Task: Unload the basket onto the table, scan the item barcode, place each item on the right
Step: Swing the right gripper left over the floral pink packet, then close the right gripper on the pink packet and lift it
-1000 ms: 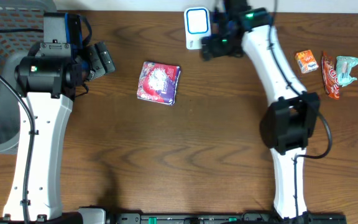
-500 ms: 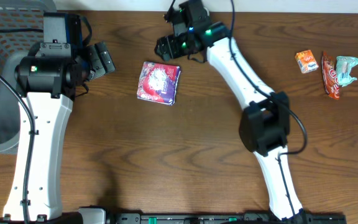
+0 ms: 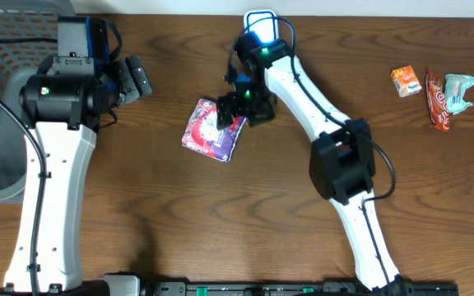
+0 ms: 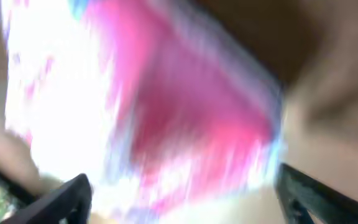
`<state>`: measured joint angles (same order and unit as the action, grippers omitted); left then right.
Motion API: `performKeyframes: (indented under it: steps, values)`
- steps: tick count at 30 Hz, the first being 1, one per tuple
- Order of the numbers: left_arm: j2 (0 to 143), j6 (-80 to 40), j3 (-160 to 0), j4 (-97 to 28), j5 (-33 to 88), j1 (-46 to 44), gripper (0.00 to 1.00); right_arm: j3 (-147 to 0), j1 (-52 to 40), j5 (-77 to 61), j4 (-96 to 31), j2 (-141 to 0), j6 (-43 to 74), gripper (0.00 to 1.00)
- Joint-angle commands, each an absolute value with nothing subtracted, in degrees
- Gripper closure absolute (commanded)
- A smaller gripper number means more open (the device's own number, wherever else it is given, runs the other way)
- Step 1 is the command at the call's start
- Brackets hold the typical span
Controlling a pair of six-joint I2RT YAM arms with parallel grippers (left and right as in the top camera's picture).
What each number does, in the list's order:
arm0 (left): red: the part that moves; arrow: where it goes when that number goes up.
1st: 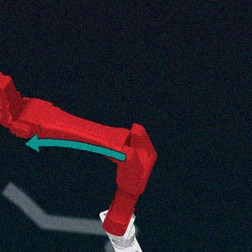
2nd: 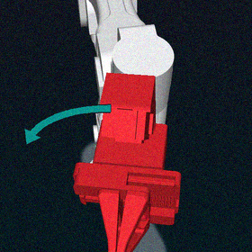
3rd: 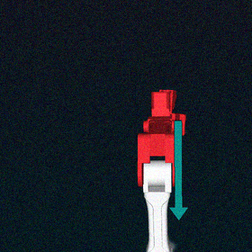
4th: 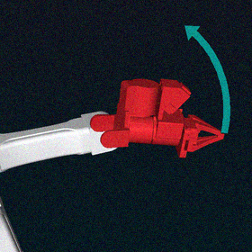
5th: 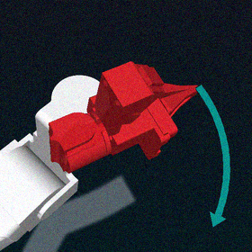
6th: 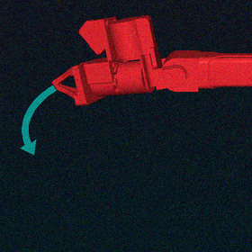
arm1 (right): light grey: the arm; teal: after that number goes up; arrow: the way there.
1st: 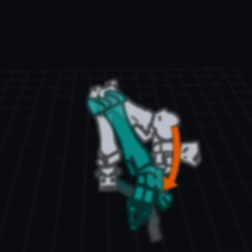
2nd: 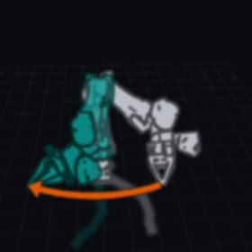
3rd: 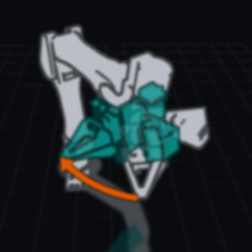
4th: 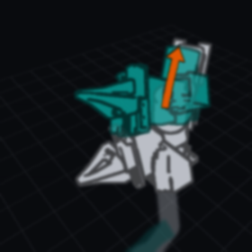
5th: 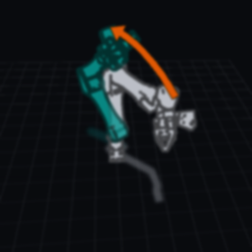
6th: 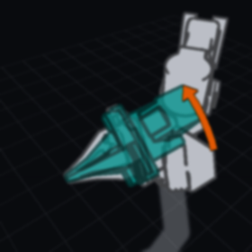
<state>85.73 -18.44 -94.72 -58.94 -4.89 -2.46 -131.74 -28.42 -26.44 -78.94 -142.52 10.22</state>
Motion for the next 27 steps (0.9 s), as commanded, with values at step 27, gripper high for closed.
performKeyframes:
  steps: [27]
  values:
    - [86.06, -19.18, -94.19, -59.13, -5.61, -2.44, 0.02, -132.16, -30.04, -30.22, -69.21, -142.76, -9.10, 0.19]
